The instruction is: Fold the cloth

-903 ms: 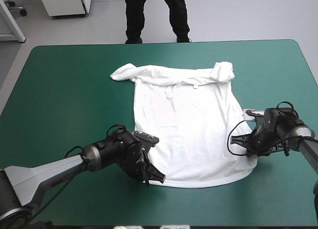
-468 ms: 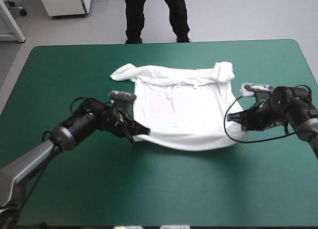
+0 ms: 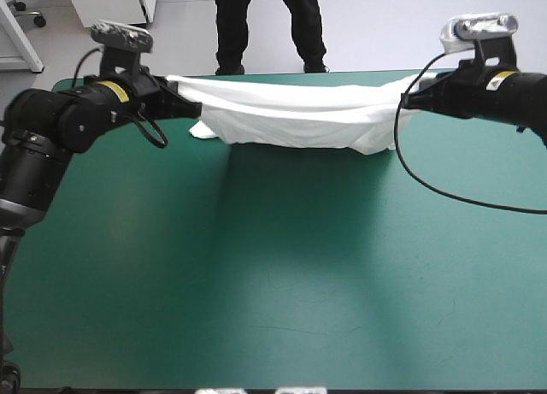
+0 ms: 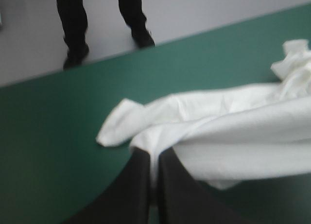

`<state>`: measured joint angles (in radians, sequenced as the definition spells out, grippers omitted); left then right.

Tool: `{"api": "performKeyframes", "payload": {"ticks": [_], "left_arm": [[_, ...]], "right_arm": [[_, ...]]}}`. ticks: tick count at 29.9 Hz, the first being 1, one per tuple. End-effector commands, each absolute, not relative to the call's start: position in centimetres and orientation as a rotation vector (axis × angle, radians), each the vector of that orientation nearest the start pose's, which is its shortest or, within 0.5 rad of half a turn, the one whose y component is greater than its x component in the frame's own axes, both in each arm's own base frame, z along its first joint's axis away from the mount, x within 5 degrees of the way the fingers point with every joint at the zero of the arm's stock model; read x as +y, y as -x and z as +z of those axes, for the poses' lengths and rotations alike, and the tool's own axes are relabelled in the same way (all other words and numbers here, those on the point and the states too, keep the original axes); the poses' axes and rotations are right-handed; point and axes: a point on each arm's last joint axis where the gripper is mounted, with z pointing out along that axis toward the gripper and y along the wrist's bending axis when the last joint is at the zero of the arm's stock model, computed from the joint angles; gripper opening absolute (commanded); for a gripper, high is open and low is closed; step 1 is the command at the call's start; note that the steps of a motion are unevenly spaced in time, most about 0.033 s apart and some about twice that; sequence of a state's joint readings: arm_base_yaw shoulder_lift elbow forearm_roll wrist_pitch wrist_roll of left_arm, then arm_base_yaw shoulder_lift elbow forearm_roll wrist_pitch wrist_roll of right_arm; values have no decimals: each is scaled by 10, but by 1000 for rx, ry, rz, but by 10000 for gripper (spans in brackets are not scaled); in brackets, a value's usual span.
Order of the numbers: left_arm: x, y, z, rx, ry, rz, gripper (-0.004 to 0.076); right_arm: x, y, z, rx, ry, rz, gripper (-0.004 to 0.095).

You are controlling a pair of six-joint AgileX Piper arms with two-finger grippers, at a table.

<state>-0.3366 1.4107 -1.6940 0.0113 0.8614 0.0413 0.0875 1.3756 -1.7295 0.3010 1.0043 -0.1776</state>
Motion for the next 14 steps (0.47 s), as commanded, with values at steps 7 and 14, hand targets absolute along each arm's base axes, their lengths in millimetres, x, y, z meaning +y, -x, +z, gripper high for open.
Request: {"api": "performKeyframes", "payload": {"ticks": [7,14], "left_arm": [[-79,-232,599,1432,-353,-114,-9],[-68,-197,640,1161,-315,-95,-9]], "right_arm": [[42,-223,597,1530,337,205,-16],[41,-187,646,1237,333,137,-16]]}}
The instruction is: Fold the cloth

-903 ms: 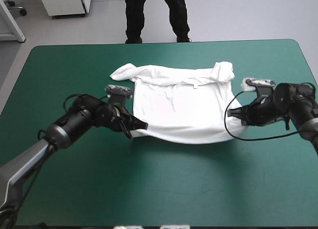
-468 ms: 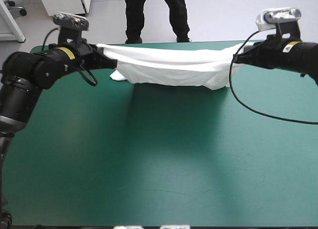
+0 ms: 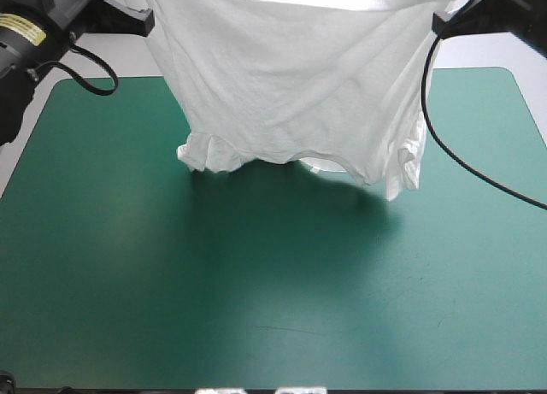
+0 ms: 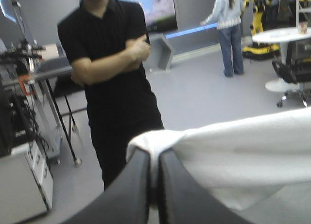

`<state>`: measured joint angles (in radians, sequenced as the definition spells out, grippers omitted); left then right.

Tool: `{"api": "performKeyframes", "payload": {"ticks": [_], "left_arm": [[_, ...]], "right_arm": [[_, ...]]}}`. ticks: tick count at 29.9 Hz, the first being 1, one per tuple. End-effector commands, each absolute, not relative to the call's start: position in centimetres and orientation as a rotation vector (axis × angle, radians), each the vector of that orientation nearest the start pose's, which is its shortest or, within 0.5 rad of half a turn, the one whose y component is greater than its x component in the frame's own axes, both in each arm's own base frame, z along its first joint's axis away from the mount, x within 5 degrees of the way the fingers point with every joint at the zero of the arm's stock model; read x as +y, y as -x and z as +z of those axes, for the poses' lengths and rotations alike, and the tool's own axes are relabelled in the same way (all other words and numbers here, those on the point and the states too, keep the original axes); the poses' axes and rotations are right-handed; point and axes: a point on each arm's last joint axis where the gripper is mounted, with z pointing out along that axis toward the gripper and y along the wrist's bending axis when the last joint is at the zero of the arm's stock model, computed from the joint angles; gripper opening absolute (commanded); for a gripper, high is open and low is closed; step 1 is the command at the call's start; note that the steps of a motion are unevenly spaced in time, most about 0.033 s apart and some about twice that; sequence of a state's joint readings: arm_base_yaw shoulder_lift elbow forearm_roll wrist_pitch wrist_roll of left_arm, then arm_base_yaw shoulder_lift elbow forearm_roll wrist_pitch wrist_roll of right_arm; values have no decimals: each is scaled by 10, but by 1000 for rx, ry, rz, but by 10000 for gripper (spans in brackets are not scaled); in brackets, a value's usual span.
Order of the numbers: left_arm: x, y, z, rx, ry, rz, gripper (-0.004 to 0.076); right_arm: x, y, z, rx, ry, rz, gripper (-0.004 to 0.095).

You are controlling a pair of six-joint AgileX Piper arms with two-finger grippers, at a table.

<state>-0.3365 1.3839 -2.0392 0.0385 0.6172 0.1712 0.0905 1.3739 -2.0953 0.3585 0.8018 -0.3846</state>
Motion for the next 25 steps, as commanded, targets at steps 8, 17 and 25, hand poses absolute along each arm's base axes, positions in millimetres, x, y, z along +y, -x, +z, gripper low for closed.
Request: {"api": "performKeyframes", "payload": {"ticks": [8,17,25], "left_arm": [[-51,-147,670,983,-304,-58,-9],[-53,-154,666,1017,-317,-41,-9],[-80,-237,644,1000,-342,58,-9]], "right_arm": [[46,-151,676,1039,373,119,-16],[47,-174,661,1173,330,149,-17],[57,-260,629,1255,273,130,-17]]}}
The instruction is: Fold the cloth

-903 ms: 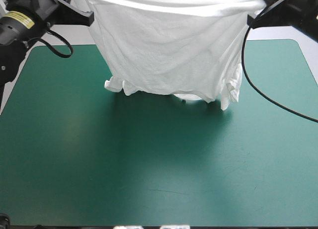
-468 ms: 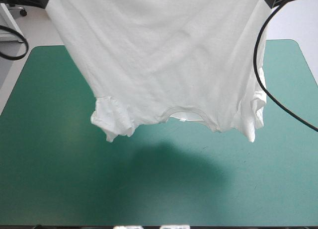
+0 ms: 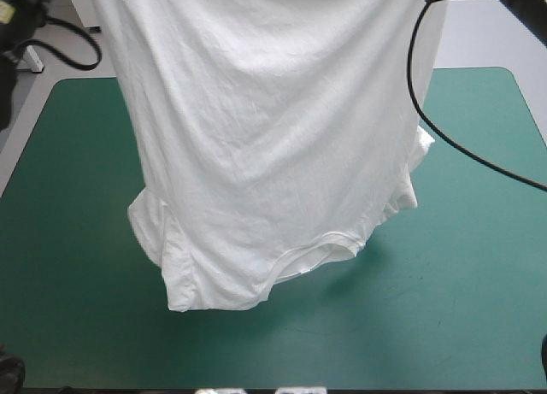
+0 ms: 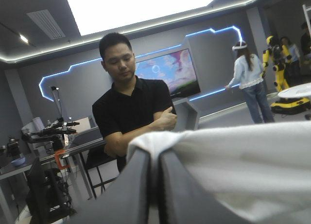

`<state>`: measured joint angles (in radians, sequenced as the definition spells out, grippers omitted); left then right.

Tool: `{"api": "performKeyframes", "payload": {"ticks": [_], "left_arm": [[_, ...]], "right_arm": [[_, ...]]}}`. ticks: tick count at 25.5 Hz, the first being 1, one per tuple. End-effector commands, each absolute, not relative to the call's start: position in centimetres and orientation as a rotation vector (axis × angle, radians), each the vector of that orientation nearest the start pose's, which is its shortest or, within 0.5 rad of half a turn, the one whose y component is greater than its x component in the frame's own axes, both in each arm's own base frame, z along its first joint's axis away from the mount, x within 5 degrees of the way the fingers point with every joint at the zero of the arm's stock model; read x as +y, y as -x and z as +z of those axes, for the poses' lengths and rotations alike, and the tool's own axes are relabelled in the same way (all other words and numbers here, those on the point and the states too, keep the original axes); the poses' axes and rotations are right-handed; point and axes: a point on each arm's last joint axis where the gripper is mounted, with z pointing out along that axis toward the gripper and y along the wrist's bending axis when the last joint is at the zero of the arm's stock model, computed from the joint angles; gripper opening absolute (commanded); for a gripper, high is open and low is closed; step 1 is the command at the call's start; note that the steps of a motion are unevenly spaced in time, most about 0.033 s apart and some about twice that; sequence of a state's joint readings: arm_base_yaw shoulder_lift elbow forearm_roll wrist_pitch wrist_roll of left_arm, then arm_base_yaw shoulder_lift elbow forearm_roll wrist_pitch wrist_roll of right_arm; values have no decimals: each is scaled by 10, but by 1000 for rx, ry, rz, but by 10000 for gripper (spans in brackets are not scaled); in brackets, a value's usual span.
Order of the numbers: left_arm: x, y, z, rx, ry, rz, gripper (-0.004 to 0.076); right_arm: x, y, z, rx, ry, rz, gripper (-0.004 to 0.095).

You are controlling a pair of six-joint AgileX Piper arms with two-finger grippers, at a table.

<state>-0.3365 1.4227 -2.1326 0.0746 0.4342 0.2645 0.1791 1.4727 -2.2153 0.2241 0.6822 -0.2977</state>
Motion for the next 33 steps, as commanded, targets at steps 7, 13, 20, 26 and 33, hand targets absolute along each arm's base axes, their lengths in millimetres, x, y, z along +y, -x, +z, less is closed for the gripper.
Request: {"api": "performKeyframes", "payload": {"ticks": [7,13,20,26,33], "left_arm": [[-93,-289,629,869,-306,52,-9],[-80,-305,630,861,-231,7,-9],[-89,-343,595,1111,-238,-67,-9],[-92,-389,491,1566,-266,-93,-9],[-77,-326,384,1971,-290,-118,-9]], "right_arm": [[62,-312,618,1116,231,65,-17],[61,-313,627,1049,224,47,-17],[67,-336,604,1202,238,107,-17],[68,-399,490,1674,208,214,-17],[66,-368,363,2199,255,250,-17]]}}
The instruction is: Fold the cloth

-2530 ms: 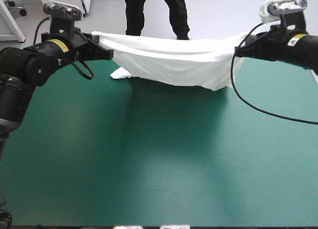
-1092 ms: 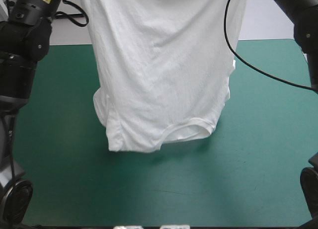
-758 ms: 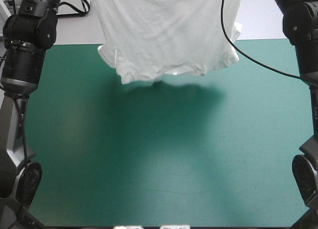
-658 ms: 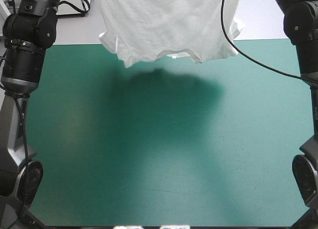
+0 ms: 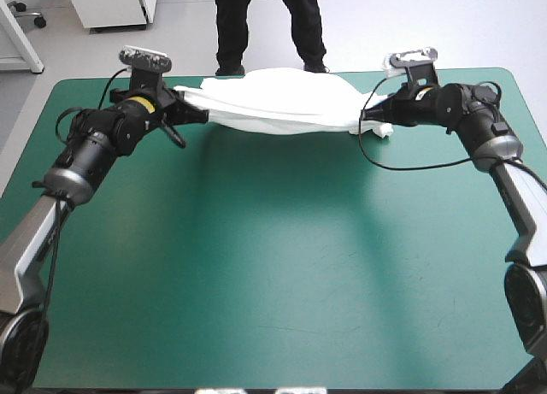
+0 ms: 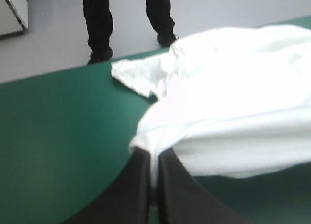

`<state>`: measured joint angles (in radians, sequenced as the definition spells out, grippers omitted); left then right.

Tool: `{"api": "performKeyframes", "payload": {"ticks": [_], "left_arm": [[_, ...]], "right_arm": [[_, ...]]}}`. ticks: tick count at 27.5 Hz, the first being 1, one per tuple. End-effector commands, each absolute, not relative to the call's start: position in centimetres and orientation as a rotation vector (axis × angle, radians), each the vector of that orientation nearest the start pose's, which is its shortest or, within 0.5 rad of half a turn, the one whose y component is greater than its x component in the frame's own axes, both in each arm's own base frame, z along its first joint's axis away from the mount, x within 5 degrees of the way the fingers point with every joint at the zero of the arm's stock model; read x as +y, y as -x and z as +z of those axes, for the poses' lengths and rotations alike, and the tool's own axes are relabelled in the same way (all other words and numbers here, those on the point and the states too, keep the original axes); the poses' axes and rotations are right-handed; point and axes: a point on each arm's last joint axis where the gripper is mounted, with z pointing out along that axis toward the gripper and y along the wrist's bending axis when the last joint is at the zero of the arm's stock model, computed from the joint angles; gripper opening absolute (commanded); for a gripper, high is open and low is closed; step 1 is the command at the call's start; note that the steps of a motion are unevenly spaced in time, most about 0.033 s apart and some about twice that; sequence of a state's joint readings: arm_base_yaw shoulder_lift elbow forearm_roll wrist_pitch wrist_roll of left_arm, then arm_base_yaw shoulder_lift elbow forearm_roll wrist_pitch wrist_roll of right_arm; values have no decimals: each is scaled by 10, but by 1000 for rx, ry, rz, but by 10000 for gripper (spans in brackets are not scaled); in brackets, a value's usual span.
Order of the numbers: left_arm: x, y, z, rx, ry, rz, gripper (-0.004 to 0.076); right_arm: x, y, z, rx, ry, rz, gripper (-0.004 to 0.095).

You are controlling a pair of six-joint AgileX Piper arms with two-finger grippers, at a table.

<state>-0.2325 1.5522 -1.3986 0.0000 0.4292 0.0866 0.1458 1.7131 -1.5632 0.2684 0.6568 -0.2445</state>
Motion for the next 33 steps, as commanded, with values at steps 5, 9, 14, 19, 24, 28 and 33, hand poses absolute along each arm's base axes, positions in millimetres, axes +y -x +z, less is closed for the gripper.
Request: {"api": "performKeyframes", "payload": {"ticks": [5,9,14,19,24,28,33], "left_arm": [[-64,-261,309,2284,-258,-159,-9],[-57,-219,283,2450,-245,-197,-9],[-52,-175,264,2586,-213,-271,-9],[-50,-138,257,2677,-185,-365,-9],[-45,-108,256,2746,-184,-386,-9],[-43,-87,250,2785,-182,-426,-9],[-46,-76,245,2786,-159,-530,-6]], "right_arm": [[61,-312,296,2448,238,288,-17],[57,-271,266,2567,218,326,-17],[52,-227,244,2667,150,353,-17],[51,-187,238,2766,112,433,-17],[49,-158,238,2831,94,477,-16],[48,-138,238,2887,93,501,-17],[48,-132,240,2893,64,526,-6]]}}
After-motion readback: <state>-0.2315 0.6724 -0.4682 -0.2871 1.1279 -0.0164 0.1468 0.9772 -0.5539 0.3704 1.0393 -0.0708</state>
